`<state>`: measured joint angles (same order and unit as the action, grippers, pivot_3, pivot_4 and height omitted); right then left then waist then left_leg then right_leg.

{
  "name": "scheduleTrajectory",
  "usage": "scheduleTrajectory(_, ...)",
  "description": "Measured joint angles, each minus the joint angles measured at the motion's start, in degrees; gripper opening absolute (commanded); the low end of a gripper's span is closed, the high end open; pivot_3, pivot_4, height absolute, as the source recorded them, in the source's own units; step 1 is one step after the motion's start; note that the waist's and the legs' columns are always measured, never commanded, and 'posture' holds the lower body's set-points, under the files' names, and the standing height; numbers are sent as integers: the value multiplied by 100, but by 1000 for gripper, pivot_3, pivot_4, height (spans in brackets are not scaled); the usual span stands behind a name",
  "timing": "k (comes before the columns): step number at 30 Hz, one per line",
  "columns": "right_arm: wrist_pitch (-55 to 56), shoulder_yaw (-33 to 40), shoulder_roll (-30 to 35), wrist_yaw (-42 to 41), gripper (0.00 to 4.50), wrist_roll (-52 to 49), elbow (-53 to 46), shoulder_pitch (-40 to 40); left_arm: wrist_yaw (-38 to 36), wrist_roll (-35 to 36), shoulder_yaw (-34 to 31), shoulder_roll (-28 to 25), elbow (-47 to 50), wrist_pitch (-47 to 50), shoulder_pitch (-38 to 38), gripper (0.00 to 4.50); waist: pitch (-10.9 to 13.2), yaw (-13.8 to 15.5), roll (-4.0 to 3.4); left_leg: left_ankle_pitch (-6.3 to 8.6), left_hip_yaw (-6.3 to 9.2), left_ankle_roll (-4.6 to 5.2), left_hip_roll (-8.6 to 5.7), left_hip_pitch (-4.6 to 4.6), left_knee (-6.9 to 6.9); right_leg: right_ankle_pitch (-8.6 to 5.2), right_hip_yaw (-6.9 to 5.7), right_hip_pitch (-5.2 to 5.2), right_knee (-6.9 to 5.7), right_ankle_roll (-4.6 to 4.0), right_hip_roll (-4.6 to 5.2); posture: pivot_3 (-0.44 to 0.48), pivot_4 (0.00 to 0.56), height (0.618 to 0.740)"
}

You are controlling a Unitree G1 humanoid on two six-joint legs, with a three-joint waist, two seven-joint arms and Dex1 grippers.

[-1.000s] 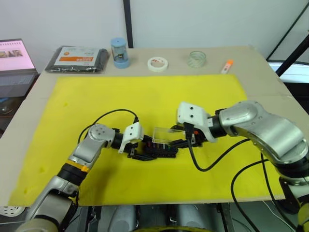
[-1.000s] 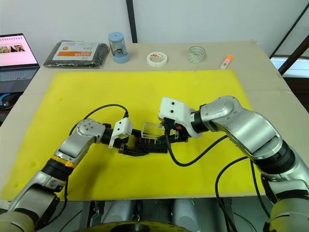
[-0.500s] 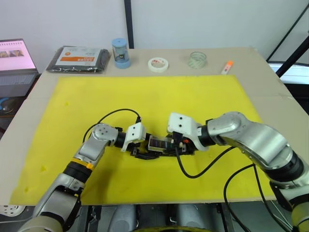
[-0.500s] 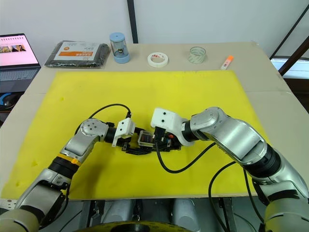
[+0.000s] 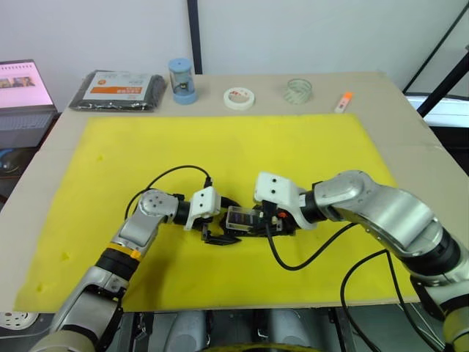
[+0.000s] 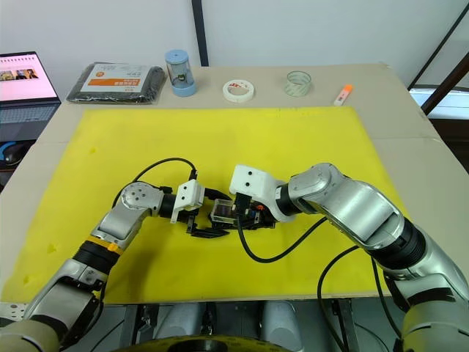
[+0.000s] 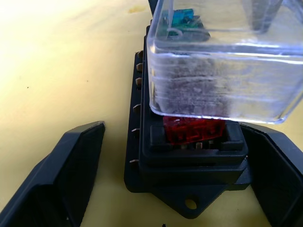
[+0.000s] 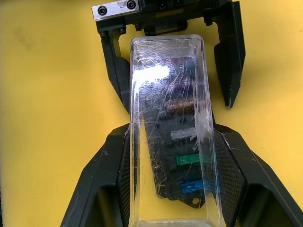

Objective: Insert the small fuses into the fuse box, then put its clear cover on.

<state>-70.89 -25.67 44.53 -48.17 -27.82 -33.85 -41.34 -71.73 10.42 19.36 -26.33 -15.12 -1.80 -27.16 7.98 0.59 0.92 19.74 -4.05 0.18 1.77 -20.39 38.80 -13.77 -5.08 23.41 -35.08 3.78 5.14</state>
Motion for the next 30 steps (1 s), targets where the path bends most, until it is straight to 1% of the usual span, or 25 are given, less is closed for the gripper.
scheduleTrajectory(2, 3, 0, 0, -1, 1882, 0, 23, -2, 42, -1, -10, -3, 27, 1, 23, 2847, 0, 0, 0, 0, 0, 0, 0, 0, 0, 0, 0, 0, 0, 0, 0, 0, 150, 740)
scheduleTrajectory(3, 3, 0, 0, -2, 1882, 0, 27, -9, 63, -1, -14, -4, 38, 1, 39, 2765, 0, 0, 0, 0, 0, 0, 0, 0, 0, 0, 0, 0, 0, 0, 0, 0, 150, 740)
scheduleTrajectory(18, 6, -123, -115, 77, 1882, 28, 223, -194, 13, 5, -22, -10, 1, -28, 5, 2766, 0, -2, -1, 0, 0, 0, 2, 0, 0, 0, 0, 1, 0, 0, -2, 0, 150, 740)
scheduleTrajectory(21, 88, -278, -158, 84, 1882, 94, 369, -214, -12, 4, -21, 2, -39, -48, -15, 2766, 0, -3, -1, 0, 0, 0, 2, -1, 1, 0, 0, 1, 0, 0, -2, 0, 150, 740)
scheduleTrajectory(30, 345, -389, -176, -33, 1882, 302, 625, -257, -18, -3, -20, 20, -83, -103, -28, 2766, 0, -3, -1, 0, -1, 0, 2, 0, 1, 0, 0, 1, 0, 0, -2, 0, 150, 740)
